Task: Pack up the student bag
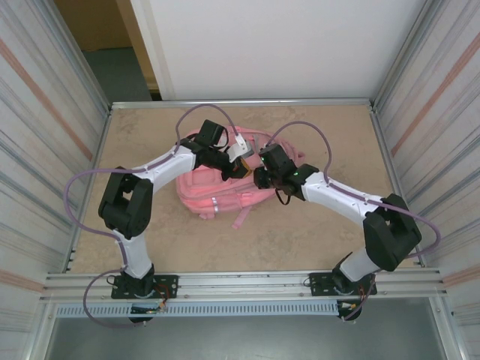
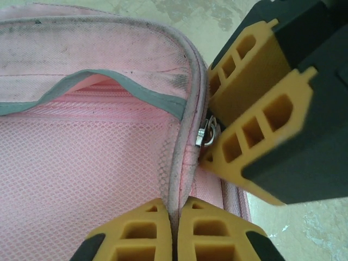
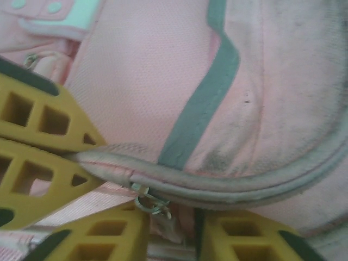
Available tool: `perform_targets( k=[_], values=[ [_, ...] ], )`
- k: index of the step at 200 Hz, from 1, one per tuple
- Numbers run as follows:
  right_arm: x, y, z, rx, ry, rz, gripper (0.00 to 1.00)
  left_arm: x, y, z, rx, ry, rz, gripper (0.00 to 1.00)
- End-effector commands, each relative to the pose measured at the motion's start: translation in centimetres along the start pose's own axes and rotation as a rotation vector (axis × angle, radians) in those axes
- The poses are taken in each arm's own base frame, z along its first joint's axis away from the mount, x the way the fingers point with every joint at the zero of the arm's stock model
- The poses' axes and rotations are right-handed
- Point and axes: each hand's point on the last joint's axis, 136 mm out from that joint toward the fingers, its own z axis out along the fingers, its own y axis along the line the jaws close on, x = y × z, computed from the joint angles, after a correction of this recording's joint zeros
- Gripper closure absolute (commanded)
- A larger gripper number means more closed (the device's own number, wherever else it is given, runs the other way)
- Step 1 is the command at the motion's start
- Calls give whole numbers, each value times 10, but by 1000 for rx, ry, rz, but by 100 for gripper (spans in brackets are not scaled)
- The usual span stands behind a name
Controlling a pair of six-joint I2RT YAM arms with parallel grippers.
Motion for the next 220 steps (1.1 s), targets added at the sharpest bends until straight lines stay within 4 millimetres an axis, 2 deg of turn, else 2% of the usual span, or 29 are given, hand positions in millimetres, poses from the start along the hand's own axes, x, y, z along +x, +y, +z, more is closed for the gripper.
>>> perform_targets(
  k=[1, 22, 50, 77, 103, 124, 141, 153, 161, 167, 172, 180, 197, 205, 220],
  values=[
    [-3, -14, 1, 98, -23, 38, 87, -25, -14, -12, 61, -70, 41, 100],
    [-1, -21, -9, 100, 15, 15, 93, -12, -12, -11, 35, -32, 80, 100],
    [12, -38, -20, -6, 140, 12, 100, 0, -16, -13, 22, -9, 260, 100],
    [16, -66, -31, -95, 220, 66, 100, 7, -16, -16, -1, 16, 402, 100],
    [11, -91, -38, -75, 207, 64, 100, 18, -26, -21, 35, 53, 552, 100],
    [13, -100, -42, -71, 212, 50, 100, 26, -22, -32, 43, 50, 625, 100],
    [20, -82, -46, -173, 226, 18, 100, 22, 1, -46, -22, -3, 598, 100],
    [27, -58, -50, -267, 251, -13, 100, 10, 40, -64, -157, -36, 476, 100],
    [31, -42, -53, -310, 257, -29, 100, 3, 67, -76, -256, -56, 377, 88],
    [34, -28, -54, -351, 260, -38, 100, -2, 85, -84, -335, -66, 301, 65],
    [35, -16, -54, -390, 256, -44, 100, -8, 95, -90, -385, -76, 244, 60],
    [36, 4, -52, -433, 239, -59, 100, -12, 98, -95, -403, -81, 191, 59],
    [34, 36, -39, -481, 198, -67, 100, -17, 85, -103, -424, -93, 69, 57],
    [29, 51, -32, -505, 181, -60, 100, -13, 86, -110, -483, -97, -72, 57],
    [25, 78, -21, -534, 169, -78, 100, 11, 79, -120, -512, -89, -382, 56]
  ],
)
